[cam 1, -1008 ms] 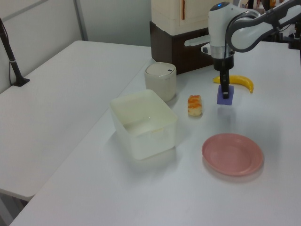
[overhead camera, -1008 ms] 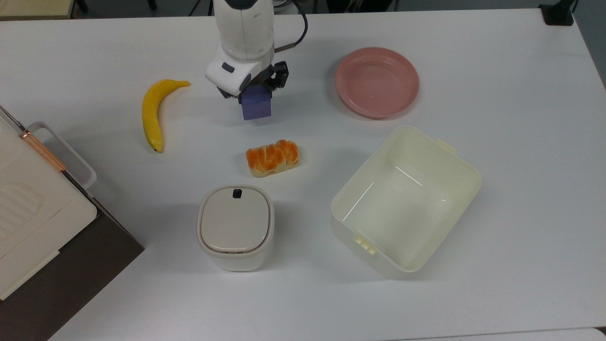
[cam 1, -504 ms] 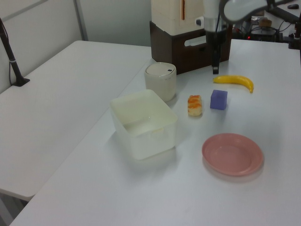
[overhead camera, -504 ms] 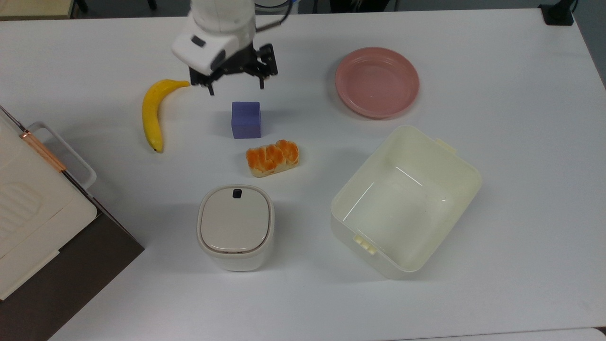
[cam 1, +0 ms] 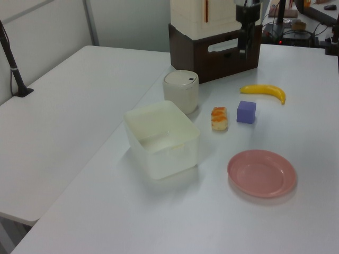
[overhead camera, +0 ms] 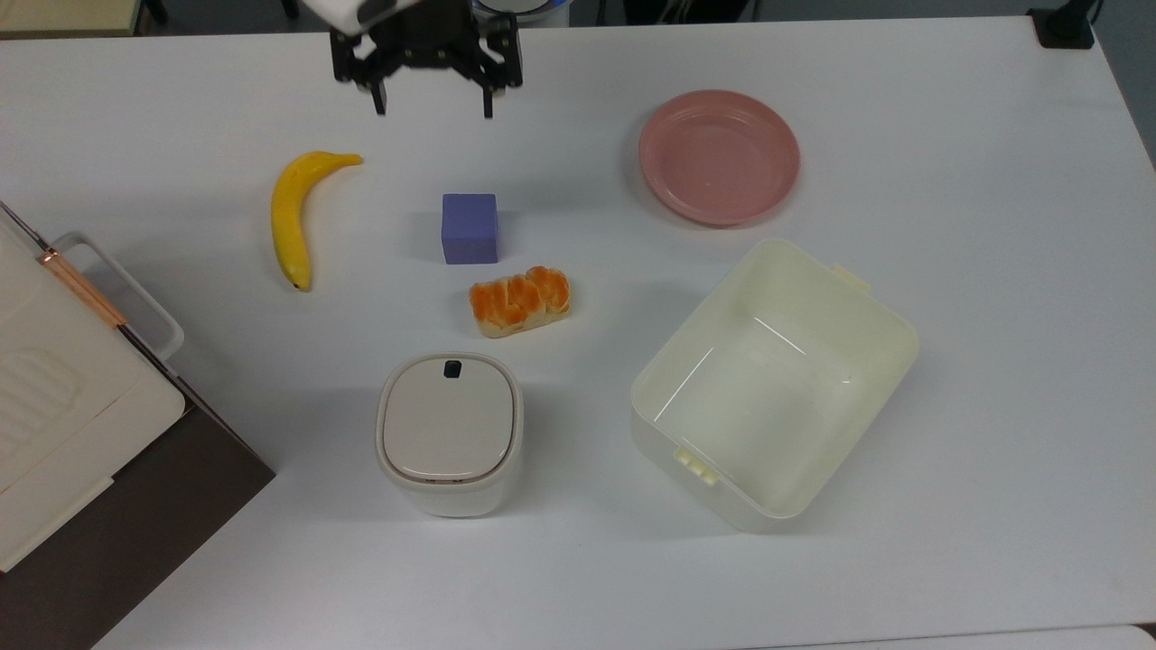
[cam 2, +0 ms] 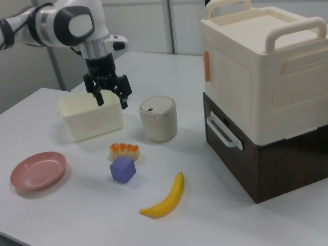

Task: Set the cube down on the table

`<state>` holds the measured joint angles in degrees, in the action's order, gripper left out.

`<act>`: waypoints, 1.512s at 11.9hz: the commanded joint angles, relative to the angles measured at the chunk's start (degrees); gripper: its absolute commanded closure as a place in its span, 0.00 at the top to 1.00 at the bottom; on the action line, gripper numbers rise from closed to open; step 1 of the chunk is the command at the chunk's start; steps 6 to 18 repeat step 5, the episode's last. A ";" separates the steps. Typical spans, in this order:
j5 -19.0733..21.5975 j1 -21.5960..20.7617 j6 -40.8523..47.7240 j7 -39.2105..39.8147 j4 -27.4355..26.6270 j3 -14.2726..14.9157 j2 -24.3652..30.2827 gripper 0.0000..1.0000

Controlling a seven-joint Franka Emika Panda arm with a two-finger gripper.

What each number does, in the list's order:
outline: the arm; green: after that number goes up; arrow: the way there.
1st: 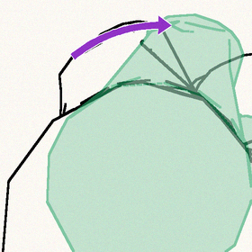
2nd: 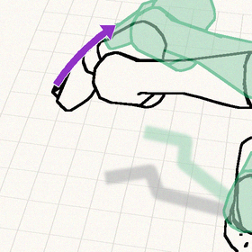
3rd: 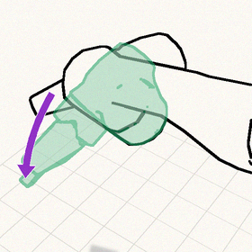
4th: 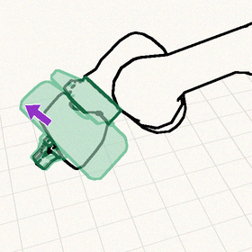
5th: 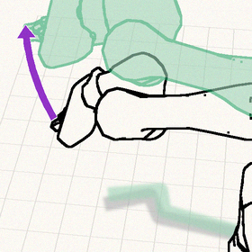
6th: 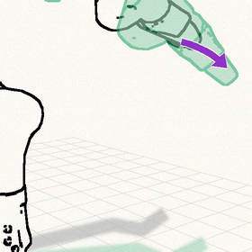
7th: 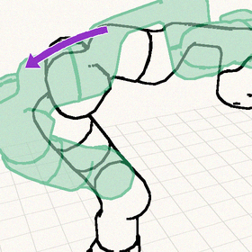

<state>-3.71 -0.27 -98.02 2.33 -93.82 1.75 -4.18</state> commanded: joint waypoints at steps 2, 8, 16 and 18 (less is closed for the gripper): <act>-0.42 -0.61 2.92 -1.89 -0.31 0.80 3.74 1.00; -0.42 -0.61 2.92 -1.89 -0.31 0.62 3.74 1.00; -0.42 -0.61 2.92 -1.89 -0.31 0.62 3.74 1.00; -0.42 -0.61 2.92 -1.89 -0.31 0.62 3.74 1.00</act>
